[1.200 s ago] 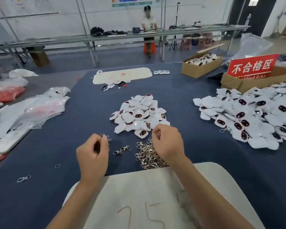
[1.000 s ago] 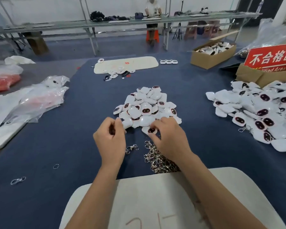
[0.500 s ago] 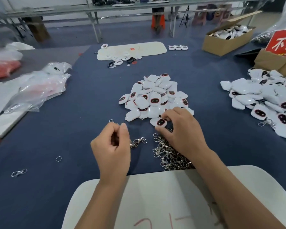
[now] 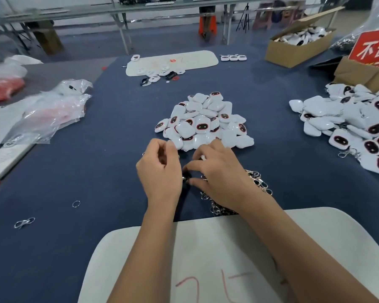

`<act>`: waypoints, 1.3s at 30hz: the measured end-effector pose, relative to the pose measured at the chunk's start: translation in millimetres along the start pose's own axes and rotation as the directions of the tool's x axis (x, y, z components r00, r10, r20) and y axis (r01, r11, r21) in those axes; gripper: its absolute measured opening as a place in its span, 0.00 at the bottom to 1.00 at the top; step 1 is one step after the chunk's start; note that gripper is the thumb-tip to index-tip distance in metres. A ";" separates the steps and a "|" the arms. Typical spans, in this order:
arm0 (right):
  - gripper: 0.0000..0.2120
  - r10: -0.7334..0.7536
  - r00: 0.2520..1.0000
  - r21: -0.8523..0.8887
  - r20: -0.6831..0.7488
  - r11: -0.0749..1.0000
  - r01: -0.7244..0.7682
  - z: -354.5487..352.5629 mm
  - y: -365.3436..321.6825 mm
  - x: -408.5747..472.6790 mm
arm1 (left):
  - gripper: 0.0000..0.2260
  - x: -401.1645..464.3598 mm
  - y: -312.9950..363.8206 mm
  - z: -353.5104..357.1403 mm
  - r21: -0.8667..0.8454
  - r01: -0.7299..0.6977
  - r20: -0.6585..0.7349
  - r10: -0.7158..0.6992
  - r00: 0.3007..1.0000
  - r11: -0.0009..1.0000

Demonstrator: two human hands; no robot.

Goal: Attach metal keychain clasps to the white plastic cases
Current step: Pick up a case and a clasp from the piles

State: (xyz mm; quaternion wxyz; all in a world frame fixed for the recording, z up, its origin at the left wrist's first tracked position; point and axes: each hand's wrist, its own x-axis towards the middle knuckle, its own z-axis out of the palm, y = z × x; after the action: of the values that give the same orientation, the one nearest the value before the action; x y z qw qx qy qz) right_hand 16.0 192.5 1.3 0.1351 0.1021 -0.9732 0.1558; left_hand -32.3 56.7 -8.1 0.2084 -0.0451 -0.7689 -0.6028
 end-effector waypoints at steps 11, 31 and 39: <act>0.02 0.049 0.999 0.183 -0.024 0.982 -0.044 -7.7 21.4 -1.9 | 0.09 0.0 -3.1 8.7 0.189 -0.180 0.343 0.106 0.933 0.965; 0.14 0.387 0.884 0.424 -0.262 0.869 -0.255 -7.5 25.2 -6.5 | 0.09 -2.0 2.3 11.8 -0.034 0.026 0.326 -0.013 0.945 0.999; 0.14 0.309 0.915 0.548 -0.261 0.827 -0.123 -6.9 13.6 -2.9 | 0.07 6.9 8.8 10.8 -0.318 0.311 0.278 -0.226 0.934 0.896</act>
State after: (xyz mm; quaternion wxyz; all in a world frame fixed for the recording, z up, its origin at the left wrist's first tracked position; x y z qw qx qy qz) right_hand 17.1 207.9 3.0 0.2486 -0.0060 -0.8614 0.4428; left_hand -38.6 68.0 0.4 0.0190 -0.0455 -0.6644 -0.7458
